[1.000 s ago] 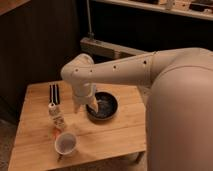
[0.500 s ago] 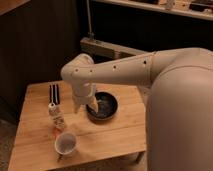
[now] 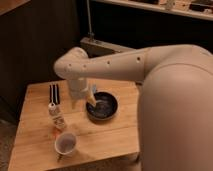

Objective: Move the arm in a circular motion

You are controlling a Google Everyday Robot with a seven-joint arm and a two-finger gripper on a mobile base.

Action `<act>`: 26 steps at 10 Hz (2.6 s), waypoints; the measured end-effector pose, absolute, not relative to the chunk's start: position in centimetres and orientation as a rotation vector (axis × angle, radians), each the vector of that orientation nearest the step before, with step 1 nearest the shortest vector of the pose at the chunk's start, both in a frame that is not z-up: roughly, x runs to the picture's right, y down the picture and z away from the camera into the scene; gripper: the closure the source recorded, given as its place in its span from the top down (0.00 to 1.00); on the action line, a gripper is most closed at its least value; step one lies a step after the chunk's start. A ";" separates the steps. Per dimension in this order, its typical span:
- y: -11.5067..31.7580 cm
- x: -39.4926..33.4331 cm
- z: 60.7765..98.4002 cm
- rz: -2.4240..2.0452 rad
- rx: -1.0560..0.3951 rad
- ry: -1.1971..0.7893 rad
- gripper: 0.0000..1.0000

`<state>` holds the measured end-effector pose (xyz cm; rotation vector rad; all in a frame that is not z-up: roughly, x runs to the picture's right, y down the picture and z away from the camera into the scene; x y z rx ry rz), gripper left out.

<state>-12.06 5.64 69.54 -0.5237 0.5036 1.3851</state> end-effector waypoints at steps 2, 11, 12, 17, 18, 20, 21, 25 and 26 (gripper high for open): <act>0.7 -12.6 68.4 1.362 -0.477 0.466 0.65; -6.6 5.1 67.0 1.611 -0.389 0.385 0.65; -5.9 6.8 66.4 1.633 -0.388 0.399 0.65; 1.4 10.2 62.1 1.667 -0.376 0.490 0.65; 3.0 8.8 61.2 1.660 -0.390 0.497 0.65; 6.1 5.1 59.6 1.622 -0.436 0.505 0.65; 7.9 2.0 59.1 1.577 -0.478 0.508 0.65; 9.5 -7.3 60.9 1.389 -0.595 0.469 0.65; 8.9 -8.6 61.5 1.352 -0.599 0.448 0.65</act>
